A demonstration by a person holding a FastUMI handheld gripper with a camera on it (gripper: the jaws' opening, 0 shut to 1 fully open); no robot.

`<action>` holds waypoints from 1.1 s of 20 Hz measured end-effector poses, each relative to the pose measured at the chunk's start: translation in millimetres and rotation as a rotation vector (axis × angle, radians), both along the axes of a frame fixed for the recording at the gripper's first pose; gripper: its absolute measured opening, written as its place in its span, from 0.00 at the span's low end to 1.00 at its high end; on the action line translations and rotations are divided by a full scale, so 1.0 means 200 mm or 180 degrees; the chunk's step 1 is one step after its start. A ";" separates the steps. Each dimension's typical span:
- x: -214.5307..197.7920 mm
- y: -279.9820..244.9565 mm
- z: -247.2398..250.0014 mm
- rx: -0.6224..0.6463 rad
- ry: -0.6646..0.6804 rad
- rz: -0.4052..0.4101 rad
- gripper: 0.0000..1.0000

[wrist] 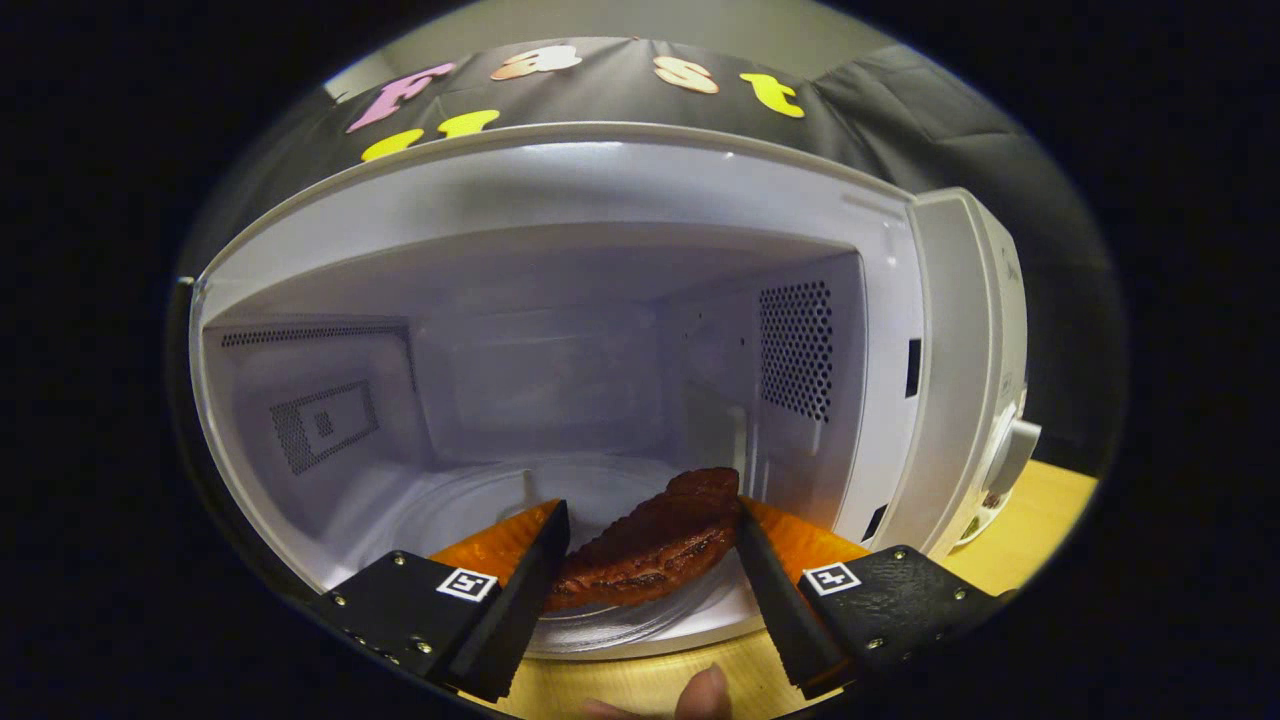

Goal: Open the microwave, put the food inside, and close the microwave door.

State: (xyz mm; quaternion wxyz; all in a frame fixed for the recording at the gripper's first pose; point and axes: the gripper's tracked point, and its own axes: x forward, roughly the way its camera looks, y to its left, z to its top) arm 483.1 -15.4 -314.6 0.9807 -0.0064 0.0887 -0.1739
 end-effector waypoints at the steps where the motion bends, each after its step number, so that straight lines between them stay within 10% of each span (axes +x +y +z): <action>1: 0.01 0.00 0.00 -0.0043 -0.0007 0.0021 0.96; 12: 0.08 0.06 0.02 -0.0040 0.0032 0.0146 0.96; 22: -0.22 0.50 0.32 -0.0503 -0.0386 0.1136 0.96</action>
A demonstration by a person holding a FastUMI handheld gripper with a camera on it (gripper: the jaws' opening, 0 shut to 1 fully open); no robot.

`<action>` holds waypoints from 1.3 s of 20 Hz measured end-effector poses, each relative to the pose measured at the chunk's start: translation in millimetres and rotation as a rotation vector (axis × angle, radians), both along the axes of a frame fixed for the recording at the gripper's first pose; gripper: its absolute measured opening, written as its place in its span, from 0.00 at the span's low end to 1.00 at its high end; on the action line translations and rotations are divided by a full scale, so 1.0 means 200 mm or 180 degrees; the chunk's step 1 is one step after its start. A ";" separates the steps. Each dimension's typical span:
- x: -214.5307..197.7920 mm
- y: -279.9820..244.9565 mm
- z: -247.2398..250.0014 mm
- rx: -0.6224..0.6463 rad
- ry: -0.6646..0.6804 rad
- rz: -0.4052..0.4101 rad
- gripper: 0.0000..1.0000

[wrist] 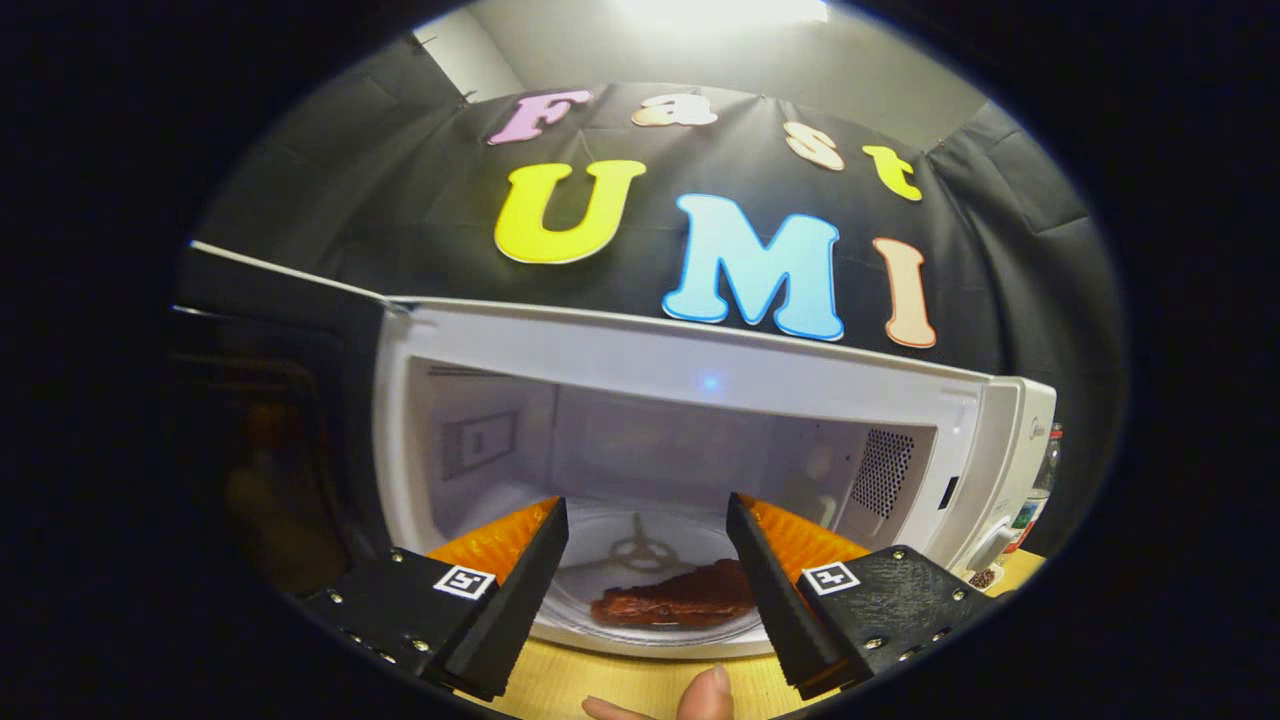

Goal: Open the microwave, put the food inside, and close the microwave door.

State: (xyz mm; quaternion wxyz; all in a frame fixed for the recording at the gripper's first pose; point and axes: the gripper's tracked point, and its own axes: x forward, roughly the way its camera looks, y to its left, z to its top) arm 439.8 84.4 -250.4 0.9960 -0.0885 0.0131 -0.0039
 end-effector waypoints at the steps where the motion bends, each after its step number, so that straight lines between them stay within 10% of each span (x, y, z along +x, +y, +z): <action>1: -0.07 0.05 0.05 0.0024 -0.0023 0.0122 0.96; 20: -1.57 1.05 0.82 0.0707 -0.0305 0.2290 0.96; 24: -1.68 1.23 0.57 0.0525 0.0104 0.2477 0.72; 26: -1.65 1.25 0.48 0.0559 0.0251 0.2404 0.43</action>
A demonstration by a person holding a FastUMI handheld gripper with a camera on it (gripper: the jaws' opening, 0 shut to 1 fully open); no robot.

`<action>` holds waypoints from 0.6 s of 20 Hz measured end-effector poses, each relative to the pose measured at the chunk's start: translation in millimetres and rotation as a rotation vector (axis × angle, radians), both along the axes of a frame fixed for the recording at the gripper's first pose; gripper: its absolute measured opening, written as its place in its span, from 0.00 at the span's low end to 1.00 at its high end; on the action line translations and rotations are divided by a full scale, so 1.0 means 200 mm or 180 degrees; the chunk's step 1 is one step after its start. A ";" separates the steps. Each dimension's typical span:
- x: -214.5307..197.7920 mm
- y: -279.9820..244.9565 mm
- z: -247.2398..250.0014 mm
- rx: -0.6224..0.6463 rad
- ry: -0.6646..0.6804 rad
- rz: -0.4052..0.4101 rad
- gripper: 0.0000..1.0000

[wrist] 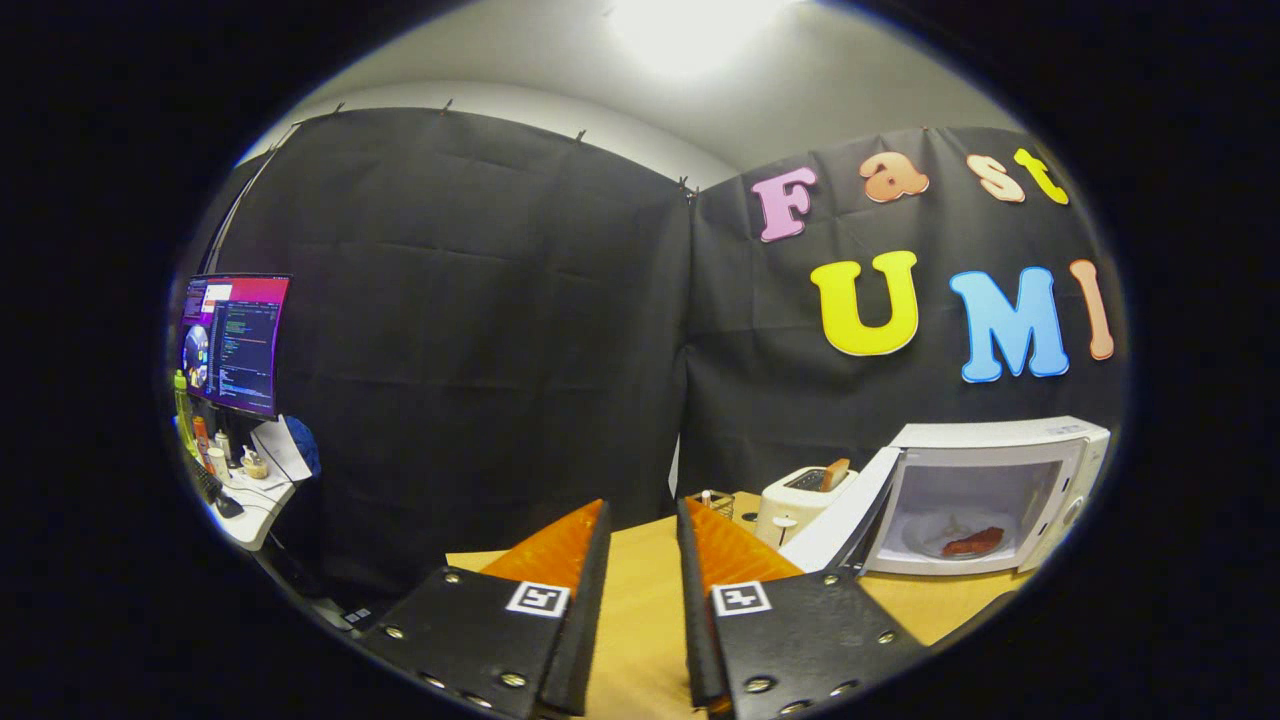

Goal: Open the microwave, put the food inside, and close the microwave door.

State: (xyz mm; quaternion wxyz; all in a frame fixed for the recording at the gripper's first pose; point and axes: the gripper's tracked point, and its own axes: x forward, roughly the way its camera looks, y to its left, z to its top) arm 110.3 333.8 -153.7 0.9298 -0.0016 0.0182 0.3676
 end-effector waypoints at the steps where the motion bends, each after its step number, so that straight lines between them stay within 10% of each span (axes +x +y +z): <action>1: 0.00 0.03 -0.07 0.0023 0.0128 0.0050 0.28; 5: 0.08 0.06 -0.23 -0.0003 0.0475 0.0024 0.04; 12: 0.13 -0.06 -0.39 -0.0228 0.0419 -0.0241 0.01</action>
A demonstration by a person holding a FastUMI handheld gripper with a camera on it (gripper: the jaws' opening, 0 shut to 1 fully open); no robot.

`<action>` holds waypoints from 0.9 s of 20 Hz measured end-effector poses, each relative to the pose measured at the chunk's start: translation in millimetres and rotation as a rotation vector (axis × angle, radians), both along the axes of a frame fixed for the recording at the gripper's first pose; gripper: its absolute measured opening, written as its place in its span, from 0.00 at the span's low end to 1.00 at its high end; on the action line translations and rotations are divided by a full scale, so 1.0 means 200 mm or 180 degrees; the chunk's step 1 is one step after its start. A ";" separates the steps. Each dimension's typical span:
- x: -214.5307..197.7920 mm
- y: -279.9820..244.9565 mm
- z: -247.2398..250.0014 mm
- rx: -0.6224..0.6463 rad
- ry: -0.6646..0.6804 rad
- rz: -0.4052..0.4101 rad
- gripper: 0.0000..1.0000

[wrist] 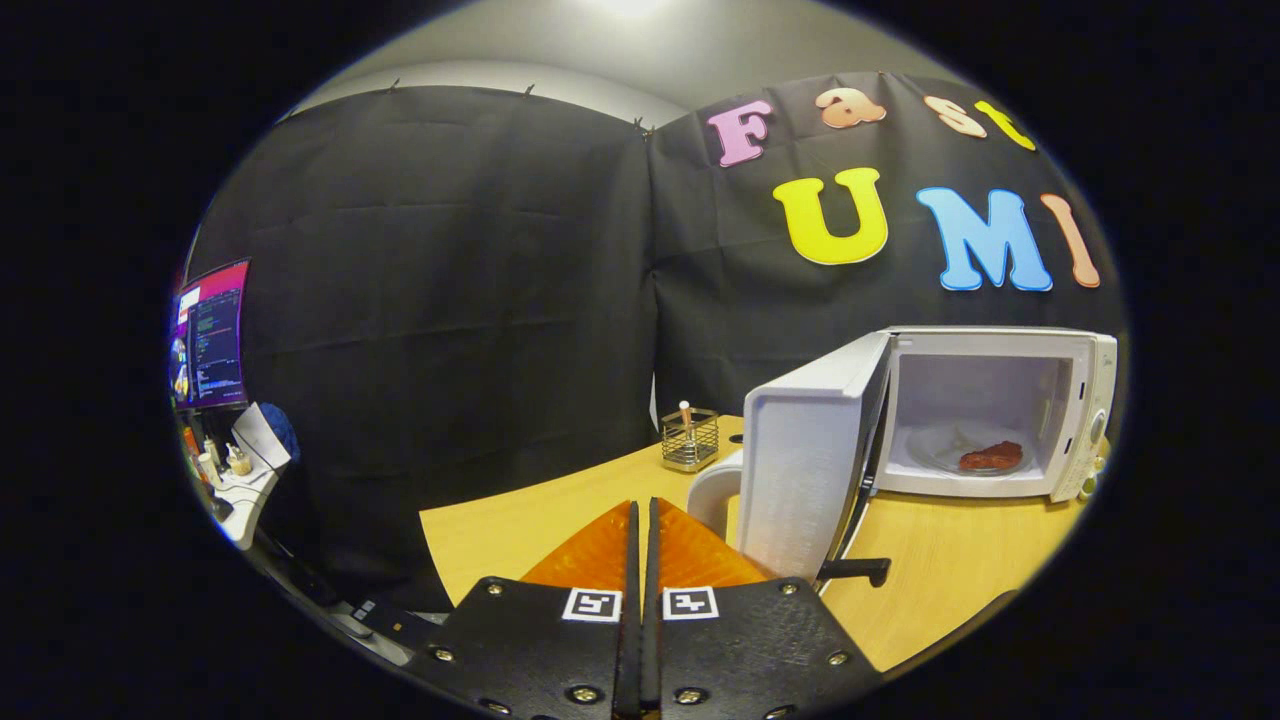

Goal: Open the microwave, put the food inside, and close the microwave door.

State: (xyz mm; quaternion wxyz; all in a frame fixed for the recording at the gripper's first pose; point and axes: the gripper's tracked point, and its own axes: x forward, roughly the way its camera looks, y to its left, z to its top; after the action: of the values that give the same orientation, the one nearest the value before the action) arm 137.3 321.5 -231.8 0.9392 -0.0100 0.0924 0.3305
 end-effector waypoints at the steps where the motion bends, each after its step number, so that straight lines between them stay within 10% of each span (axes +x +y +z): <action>1: 0.00 -0.03 -0.01 -0.0049 -0.0007 -0.0031 0.01; 18: 0.20 -0.91 -0.08 -0.0464 -0.0008 -0.1021 0.01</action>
State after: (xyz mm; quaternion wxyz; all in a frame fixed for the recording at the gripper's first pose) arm 176.5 139.7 -248.2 0.9768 -0.0636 0.1154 0.1689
